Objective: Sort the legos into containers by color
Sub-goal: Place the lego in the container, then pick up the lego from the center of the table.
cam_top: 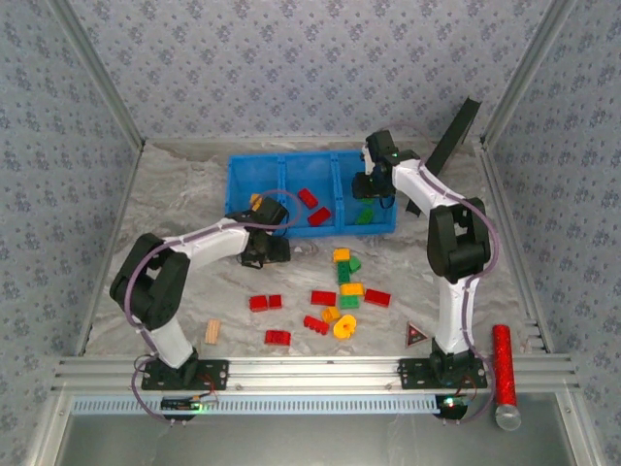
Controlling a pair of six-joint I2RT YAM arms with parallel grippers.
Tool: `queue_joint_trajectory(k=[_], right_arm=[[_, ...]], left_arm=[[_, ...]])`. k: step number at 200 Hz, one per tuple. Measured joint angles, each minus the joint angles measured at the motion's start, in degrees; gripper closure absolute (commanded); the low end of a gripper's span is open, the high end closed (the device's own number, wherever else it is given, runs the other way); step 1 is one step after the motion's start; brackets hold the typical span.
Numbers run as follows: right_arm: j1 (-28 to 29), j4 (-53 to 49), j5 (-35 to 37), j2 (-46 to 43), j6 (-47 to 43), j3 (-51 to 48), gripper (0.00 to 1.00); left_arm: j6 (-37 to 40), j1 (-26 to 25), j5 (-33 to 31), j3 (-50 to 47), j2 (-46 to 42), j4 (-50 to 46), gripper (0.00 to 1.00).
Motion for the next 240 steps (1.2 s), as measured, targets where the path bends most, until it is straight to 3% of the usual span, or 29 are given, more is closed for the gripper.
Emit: queue_joint_trajectory(k=[132,240], right_arm=[[0.0,0.5,-1.3,-0.4,-1.9,-0.5,0.51],[0.0,1.4,-1.4,-9.0,-2.1,-7.3,0.49]], left_arm=[[-5.5,0.3,-0.4,2.3,5.0,0.7,0.24],[-8.0,0.0,-2.5,1.9,5.1,0.5,0.42]])
